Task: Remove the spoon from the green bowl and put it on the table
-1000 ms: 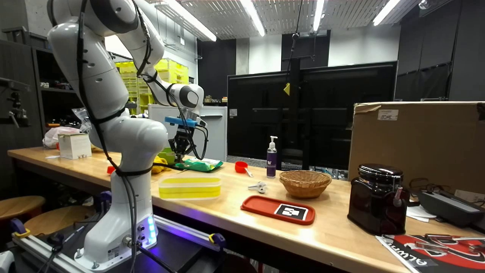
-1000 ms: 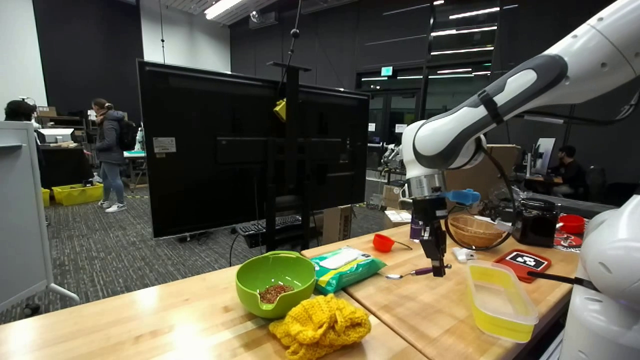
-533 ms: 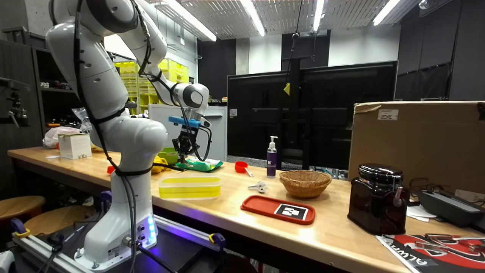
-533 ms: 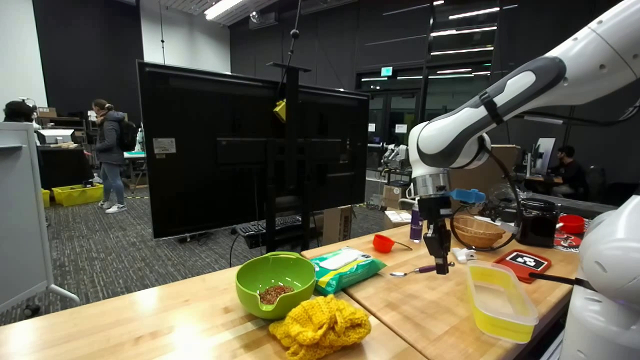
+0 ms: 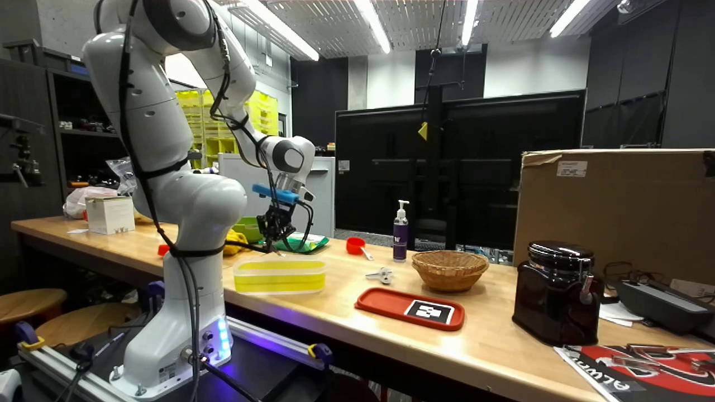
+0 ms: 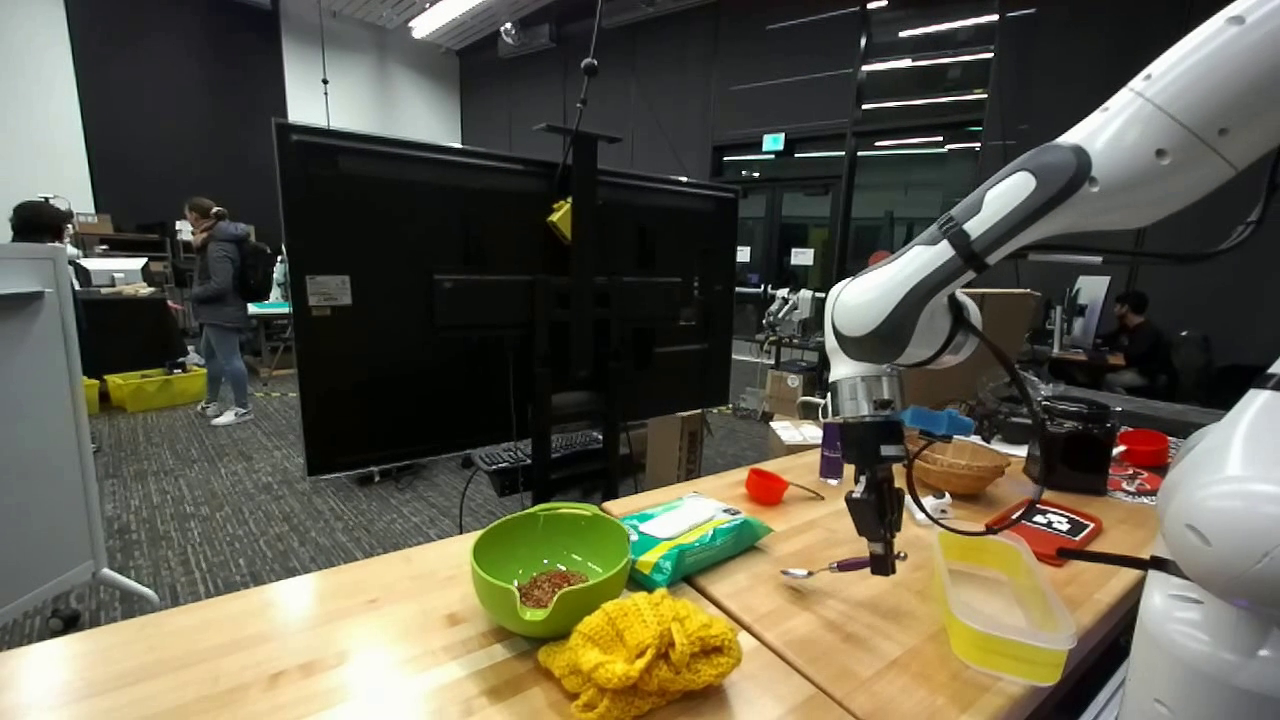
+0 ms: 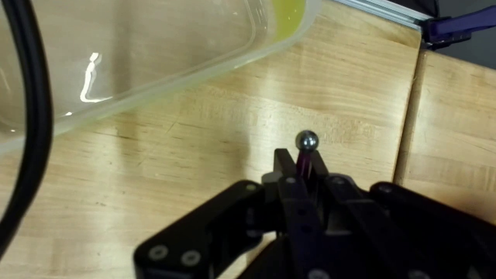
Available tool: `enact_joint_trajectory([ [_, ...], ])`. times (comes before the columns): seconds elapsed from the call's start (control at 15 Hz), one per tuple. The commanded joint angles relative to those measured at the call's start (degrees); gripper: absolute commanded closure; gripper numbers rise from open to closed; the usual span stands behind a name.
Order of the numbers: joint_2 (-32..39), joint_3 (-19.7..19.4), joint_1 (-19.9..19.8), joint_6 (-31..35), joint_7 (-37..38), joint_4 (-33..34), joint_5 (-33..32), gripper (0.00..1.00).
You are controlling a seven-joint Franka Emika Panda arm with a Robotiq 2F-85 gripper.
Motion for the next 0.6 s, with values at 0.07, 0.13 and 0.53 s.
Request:
enact_joint_trajectory([
  [0.07,6.71,-0.5,1.21,5.1,-4.41,0.07,6.48,0.98],
  [0.13,8.01,-0.31,1.36,5.75,-5.16,0.08,7.71,0.98],
  [0.53,11.08,1.05,1.56,5.21,-6.29,0.61,10.97,0.62],
])
